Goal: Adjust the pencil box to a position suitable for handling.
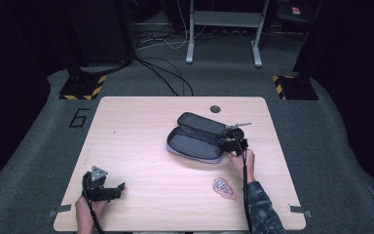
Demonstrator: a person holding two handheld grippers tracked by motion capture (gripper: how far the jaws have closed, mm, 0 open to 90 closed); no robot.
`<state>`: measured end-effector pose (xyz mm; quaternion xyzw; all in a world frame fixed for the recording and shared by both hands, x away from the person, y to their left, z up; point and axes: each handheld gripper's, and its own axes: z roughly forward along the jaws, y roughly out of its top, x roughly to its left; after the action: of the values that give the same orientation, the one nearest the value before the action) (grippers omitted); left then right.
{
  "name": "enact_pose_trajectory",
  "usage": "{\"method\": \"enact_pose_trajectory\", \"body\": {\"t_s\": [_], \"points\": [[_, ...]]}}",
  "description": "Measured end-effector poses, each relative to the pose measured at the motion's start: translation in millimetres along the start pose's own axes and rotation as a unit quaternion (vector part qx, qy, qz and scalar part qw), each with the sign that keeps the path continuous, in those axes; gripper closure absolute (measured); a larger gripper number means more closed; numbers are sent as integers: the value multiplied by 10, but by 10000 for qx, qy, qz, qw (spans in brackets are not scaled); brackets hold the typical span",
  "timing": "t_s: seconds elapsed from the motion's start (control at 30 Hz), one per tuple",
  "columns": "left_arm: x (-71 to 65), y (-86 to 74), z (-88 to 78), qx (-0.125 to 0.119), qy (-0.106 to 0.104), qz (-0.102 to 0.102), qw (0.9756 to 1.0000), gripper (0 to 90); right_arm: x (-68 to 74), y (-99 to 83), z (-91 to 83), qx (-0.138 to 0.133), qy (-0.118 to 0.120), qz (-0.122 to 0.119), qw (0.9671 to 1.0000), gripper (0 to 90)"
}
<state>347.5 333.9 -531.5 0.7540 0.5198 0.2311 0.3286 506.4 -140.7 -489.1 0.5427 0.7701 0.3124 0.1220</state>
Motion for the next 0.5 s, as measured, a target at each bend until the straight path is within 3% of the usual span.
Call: {"method": "enact_pose_trajectory", "body": {"t_s": [0.17, 0.3, 0.5], "points": [[-1, 0, 0, -3, 1, -2, 10000, 39, -16, -4, 30, 58, -74, 34, 9999, 830], [-1, 0, 0, -2, 1, 0, 10000, 40, -27, 2, 32, 34, -45, -44, 10000, 858], [-1, 0, 0, -4, 1, -4, 10000, 39, -56, -16, 33, -23, 232, -348, 9991, 864]]}}
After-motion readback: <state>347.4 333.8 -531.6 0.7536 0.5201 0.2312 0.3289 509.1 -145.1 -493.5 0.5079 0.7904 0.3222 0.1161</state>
